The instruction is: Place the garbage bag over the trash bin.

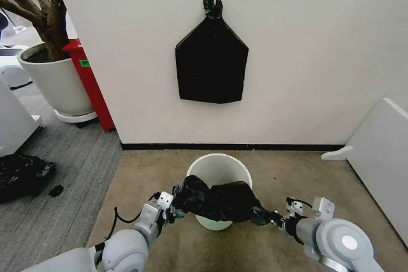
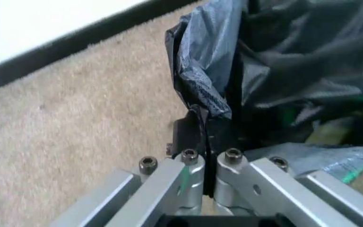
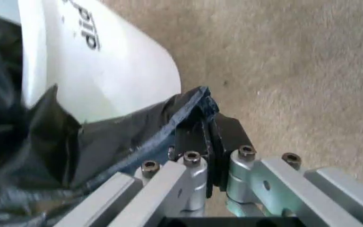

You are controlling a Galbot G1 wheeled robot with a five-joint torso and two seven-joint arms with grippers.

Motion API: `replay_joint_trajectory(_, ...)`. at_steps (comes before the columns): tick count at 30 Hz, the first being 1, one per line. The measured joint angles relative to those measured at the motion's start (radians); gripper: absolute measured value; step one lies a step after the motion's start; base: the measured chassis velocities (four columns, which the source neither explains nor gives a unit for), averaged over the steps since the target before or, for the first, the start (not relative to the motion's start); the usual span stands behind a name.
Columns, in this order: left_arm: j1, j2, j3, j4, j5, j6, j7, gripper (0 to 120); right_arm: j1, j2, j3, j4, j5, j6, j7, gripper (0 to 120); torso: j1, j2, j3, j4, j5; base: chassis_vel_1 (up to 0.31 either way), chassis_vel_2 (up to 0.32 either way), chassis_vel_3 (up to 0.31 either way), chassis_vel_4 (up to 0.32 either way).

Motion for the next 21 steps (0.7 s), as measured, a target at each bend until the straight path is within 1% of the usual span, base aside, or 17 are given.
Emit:
replay_joint_trajectory(6,-0.002,-0.018,-0.001,0.018,0.048,-0.038,0.01,0,0.014,0.009,-0.028,-0.029,-0.112,0.059,-0.113,0,0.0,0.0,0.0,0.0,-0.0001,0.0,0.0,0.0,0.0)
replay_joint_trajectory(12,0.006,-0.02,-0.046,0.039,0.059,-0.065,0.017,0,0.019,0.037,-0.063,-0.064,-0.205,0.125,-0.221,0,0.0,0.0,0.0,0.0,-0.0001,0.0,0.0,0.0,0.0)
replay_joint_trajectory(21,0.017,-0.038,-0.104,0.057,0.047,-0.087,0.015,0,0.033,0.065,-0.065,-0.094,-0.254,0.177,-0.262,0,0.0,0.0,0.0,0.0,0.0,0.0,0.0,0.0,0.0)
